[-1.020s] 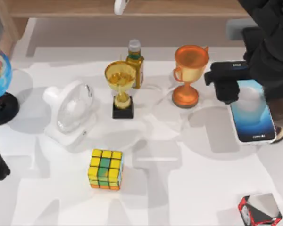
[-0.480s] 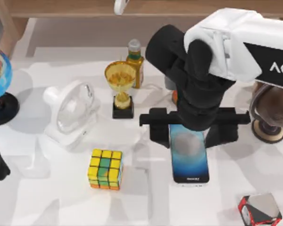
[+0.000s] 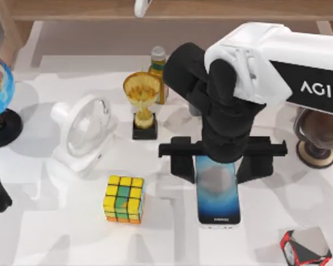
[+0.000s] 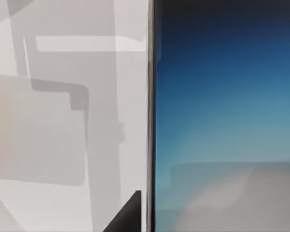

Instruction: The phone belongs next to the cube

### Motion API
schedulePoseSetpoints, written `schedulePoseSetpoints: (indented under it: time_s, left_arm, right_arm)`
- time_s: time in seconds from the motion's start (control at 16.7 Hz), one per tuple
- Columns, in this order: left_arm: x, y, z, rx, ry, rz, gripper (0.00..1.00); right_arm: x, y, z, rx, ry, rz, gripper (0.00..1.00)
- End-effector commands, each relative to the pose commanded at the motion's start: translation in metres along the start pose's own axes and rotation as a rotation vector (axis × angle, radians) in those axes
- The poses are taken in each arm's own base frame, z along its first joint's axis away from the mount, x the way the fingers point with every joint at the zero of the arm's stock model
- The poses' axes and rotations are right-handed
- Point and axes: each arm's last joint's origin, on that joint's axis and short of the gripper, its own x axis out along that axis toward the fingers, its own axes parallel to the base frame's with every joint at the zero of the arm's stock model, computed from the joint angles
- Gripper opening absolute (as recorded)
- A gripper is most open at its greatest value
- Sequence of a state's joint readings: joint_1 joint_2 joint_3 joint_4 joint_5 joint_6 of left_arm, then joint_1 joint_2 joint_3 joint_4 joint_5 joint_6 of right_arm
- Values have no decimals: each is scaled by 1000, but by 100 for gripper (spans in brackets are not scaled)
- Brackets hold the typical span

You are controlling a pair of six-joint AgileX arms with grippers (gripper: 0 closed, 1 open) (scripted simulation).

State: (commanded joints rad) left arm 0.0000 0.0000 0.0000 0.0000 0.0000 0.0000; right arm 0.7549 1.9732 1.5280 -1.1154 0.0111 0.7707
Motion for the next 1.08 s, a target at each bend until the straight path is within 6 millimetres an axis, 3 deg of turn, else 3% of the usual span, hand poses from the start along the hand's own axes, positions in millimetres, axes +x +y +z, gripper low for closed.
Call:
schedulePoseSetpoints:
  time_s: [0.36, 1.08]
  left_arm:
    - [0, 0, 0, 0, 0, 0, 100]
    - [0, 0, 0, 0, 0, 0, 100]
  right_arm:
    - [0, 1, 0, 12, 13, 28, 0]
    - [5, 12, -20, 18, 52, 160, 0]
